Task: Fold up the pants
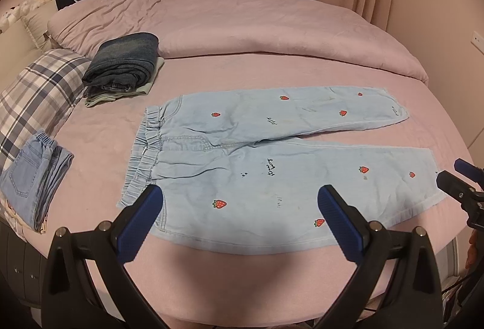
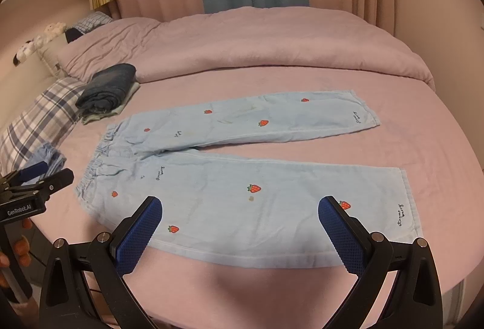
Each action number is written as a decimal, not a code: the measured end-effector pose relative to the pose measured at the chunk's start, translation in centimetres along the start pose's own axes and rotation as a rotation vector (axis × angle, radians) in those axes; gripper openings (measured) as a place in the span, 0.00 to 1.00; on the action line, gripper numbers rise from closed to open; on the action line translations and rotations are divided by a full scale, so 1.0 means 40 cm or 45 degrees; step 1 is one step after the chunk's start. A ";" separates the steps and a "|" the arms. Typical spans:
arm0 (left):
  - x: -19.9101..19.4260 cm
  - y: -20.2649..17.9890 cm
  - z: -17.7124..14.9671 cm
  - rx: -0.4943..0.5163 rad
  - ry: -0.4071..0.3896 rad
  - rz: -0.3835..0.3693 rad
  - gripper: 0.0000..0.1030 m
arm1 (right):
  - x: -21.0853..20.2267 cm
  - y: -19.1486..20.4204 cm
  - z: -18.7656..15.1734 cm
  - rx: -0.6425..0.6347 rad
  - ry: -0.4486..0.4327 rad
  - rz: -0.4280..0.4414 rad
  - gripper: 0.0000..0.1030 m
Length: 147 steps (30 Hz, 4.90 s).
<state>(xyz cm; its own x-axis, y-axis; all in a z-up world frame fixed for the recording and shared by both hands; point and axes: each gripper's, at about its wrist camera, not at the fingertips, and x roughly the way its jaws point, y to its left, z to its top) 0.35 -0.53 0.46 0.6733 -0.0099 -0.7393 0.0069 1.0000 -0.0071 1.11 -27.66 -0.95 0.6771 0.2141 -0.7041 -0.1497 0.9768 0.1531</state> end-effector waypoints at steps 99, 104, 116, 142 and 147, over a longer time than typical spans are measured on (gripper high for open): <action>0.327 0.386 -0.142 -1.025 0.162 -0.249 0.49 | 0.334 0.521 -0.287 -1.317 -0.079 0.162 0.50; 0.323 0.428 -0.162 -1.065 0.194 -0.232 0.21 | 0.325 0.535 -0.273 -1.273 -0.016 0.199 0.09; 0.247 0.400 -0.153 -0.704 0.207 0.026 0.38 | 0.277 0.492 -0.244 -1.111 0.097 0.410 0.27; 0.410 0.277 0.032 -0.071 0.109 -0.073 0.74 | 0.405 -0.036 -0.003 -0.293 0.261 0.195 0.52; 0.508 0.325 0.162 -0.120 0.105 -0.047 0.74 | 0.525 0.077 0.117 -0.390 0.203 0.281 0.52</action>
<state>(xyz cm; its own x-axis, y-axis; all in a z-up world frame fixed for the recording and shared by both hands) 18.91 12.27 -10.28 0.6109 -0.0506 -0.7901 -0.0417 0.9945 -0.0960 18.24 -20.15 -12.02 0.4885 0.3918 -0.7796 -0.5025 0.8568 0.1158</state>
